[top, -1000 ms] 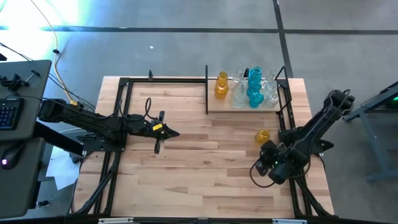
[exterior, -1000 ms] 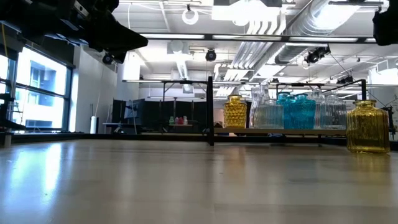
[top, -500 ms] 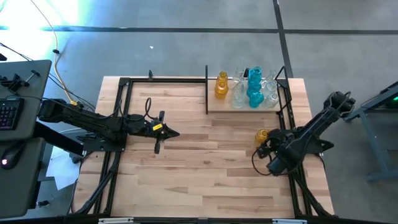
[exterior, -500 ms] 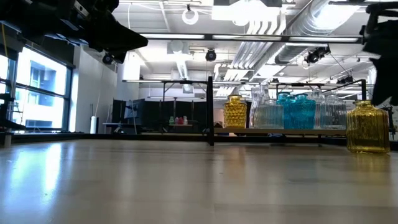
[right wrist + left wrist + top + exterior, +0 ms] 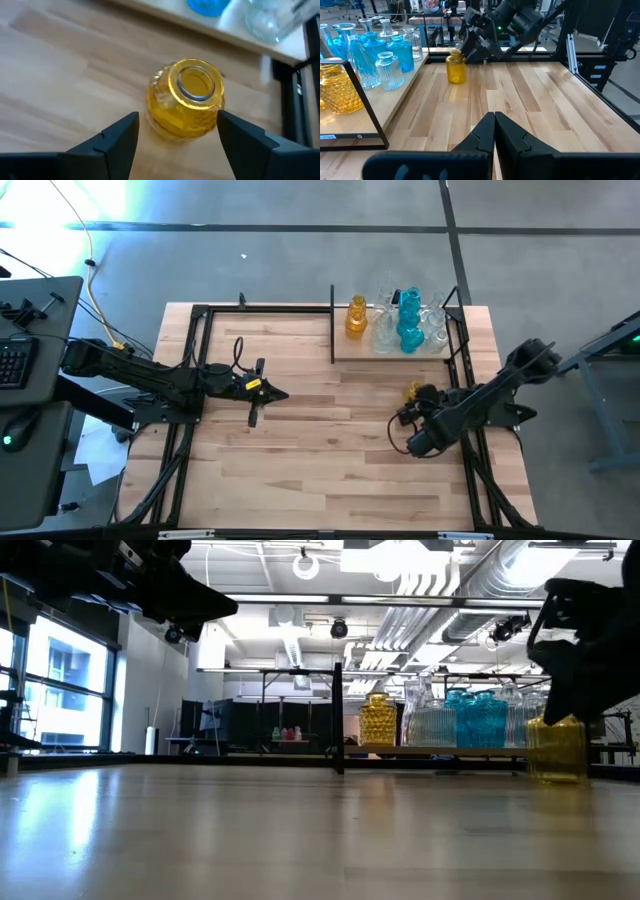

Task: Sort vases onto shelf
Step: Put the yellow vase on the shelf aligned with the other yellow vase

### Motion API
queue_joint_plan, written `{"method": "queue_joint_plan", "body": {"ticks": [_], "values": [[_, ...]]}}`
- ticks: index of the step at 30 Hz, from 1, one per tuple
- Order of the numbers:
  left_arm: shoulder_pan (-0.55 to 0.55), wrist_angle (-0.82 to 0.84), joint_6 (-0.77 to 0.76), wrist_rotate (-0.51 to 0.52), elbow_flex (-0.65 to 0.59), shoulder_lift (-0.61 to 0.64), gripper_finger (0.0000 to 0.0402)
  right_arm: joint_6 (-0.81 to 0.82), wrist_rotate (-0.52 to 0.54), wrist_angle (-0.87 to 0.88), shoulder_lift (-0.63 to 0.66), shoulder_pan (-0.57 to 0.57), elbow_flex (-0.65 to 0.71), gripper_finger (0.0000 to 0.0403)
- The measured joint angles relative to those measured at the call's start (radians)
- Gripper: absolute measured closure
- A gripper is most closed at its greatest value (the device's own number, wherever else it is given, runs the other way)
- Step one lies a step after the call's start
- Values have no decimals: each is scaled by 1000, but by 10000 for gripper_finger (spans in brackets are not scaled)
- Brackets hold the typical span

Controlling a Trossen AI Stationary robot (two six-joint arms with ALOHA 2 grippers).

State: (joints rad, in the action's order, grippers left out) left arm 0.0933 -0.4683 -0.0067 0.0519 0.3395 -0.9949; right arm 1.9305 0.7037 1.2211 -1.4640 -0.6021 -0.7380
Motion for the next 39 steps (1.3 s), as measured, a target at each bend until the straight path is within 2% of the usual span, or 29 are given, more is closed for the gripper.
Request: {"method": "queue_joint_plan", "body": {"ticks": [5, 13, 18, 32, 35, 39], "values": [[0, 0, 0, 0, 0, 0, 401, 18, 110, -19, -13, 14, 0, 154], [0, 0, 0, 0, 0, 0, 401, 24, 196, -23, -40, 73, 0, 154], [0, 0, 0, 0, 0, 0, 401, -59, 223, -97, -60, 122, 0, 165], [0, 0, 0, 0, 0, 0, 401, -407, 284, -351, -72, 192, -1, 293], [0, 0, 0, 0, 0, 0, 401, -424, 282, -359, -71, 197, -1, 290], [0, 0, 0, 0, 0, 0, 401, -391, 271, -357, -71, 197, -2, 246]]}}
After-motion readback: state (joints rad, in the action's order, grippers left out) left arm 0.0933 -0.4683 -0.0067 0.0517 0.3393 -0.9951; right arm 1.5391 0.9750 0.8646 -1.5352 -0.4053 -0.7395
